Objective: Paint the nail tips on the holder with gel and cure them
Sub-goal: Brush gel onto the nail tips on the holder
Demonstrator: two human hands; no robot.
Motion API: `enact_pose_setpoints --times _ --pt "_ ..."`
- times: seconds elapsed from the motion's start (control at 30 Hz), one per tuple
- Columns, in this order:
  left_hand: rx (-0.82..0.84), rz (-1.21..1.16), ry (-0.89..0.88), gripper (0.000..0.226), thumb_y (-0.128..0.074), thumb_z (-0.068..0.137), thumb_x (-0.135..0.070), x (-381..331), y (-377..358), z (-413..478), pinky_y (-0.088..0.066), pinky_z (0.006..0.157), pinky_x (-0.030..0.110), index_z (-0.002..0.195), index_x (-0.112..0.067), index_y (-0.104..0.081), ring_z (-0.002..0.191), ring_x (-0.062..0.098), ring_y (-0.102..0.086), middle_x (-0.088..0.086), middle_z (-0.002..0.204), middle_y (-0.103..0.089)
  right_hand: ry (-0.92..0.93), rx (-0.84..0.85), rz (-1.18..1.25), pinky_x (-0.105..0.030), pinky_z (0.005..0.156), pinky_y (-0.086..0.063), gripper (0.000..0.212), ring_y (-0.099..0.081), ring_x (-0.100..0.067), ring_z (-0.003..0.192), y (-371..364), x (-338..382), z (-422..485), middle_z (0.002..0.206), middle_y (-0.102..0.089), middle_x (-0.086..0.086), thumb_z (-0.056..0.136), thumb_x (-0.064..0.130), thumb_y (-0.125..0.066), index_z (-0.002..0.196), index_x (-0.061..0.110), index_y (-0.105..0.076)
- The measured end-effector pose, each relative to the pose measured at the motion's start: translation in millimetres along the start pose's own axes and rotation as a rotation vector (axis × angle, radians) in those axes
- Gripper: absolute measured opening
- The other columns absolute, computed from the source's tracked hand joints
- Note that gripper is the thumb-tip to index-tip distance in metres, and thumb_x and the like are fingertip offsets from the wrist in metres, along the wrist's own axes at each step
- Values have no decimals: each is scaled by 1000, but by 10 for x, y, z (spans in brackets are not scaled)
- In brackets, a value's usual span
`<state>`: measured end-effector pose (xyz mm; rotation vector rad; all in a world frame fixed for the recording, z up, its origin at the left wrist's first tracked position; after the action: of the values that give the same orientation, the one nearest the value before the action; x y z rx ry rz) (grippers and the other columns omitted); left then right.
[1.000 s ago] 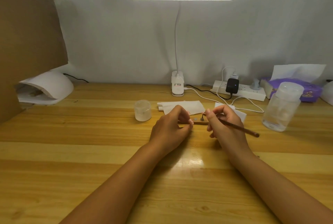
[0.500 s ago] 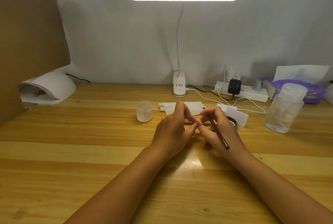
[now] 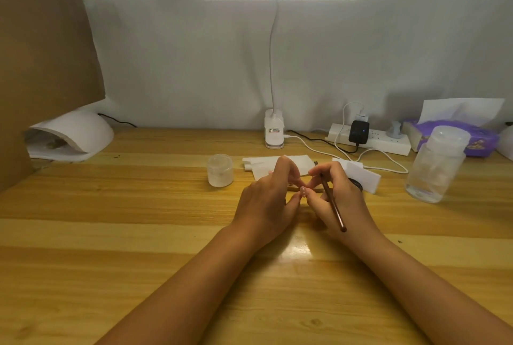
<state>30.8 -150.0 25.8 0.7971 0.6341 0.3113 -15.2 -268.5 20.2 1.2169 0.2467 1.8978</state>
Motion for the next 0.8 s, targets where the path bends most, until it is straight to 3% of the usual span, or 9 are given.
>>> enact_pose_setpoints --times 0.1,0.17,0.27,0.37,0.47,0.63,0.8 --pt "-7 -19 2 30 -67 91 -29 0 8 5 -29 52 14 107 -27 -42 57 -2 -45 -12 104 -66 8 -16 6 -11 71 -45 27 -59 -1 79 20 14 -10 89 -56 19 90 15 -66 110 22 -49" --pt "-5 -58 27 22 -66 92 -32 41 10 9 -31 54 16 103 -29 -47 61 -3 -47 -15 102 -64 9 -25 62 -22 72 -51 20 -60 -6 83 46 26 -14 92 -59 12 93 11 -60 111 16 -51" --pt "44 -139 84 10 -65 93 -31 141 -35 19 -38 62 20 96 -32 -56 66 -5 -48 -15 103 -66 -68 -25 187 -34 63 -55 11 -62 -9 69 68 -10 -13 92 -63 2 99 16 -52 110 16 -52" --pt "83 -217 142 12 -67 91 -28 220 -73 19 -40 66 23 90 -36 -58 67 -3 -49 -15 101 -68 -186 -43 318 -26 53 -53 9 -59 -7 53 72 -88 11 91 -65 2 102 34 -43 106 28 -49" --pt "104 -237 170 18 -69 89 -26 247 -98 24 -39 68 23 87 -39 -58 69 -4 -50 -16 99 -69 -299 -69 430 -29 54 -55 3 -63 -11 57 69 -178 41 94 -66 -1 103 35 -43 101 35 -45" --pt "119 -245 170 20 -70 89 -26 256 -106 24 -40 70 24 84 -40 -57 70 -7 -50 -18 97 -70 -313 -44 492 -21 53 -54 10 -66 -10 61 75 -178 9 80 -72 1 96 31 -59 98 21 -58" --pt "130 -237 169 16 -70 89 -26 236 -104 20 -39 69 23 88 -37 -59 69 -8 -49 -18 96 -68 -349 3 528 -19 46 -48 15 -58 -7 49 48 -151 -19 58 -65 -1 95 19 -61 98 7 -52"
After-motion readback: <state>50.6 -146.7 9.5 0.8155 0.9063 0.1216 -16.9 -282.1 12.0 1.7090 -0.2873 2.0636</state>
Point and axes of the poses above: each hand's wrist, its own z-axis towards the middle knuckle, its own y-axis out of the back of the hand, x = y × z, the point moved 8 cm from there along z, towards the middle knuckle
